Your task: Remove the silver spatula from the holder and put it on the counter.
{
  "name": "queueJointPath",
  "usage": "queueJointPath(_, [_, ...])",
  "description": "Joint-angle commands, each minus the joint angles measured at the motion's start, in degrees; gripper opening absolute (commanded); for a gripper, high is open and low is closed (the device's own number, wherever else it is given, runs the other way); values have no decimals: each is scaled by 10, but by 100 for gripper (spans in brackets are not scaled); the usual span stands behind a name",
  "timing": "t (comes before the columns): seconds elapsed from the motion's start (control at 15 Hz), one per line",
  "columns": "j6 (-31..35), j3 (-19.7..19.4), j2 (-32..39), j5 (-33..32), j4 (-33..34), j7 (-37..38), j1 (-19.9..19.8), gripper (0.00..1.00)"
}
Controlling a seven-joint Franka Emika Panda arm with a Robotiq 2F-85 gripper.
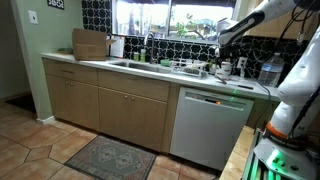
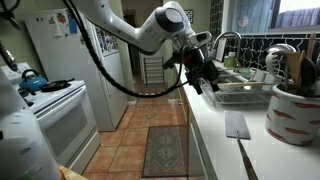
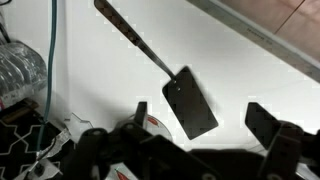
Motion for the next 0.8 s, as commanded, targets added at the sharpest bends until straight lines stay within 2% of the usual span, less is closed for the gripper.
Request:
queueJointPath(0.0, [-80,-3,-55,102,10,-111,1,100])
queueJointPath(0.27, [-176,-8,-78,181,41,-197,4,100])
queueJointPath(0.4, [-212,-6,-84,195,54,-201,1,100])
queueJointPath(0.53, [-227,-7,-88,205,61,-206,1,100])
queueJointPath(0.6, [-207,-1,-82,183,56,-191,0,100])
queueJointPath(0.73, [-208,0,-83,184,58,-191,0,100])
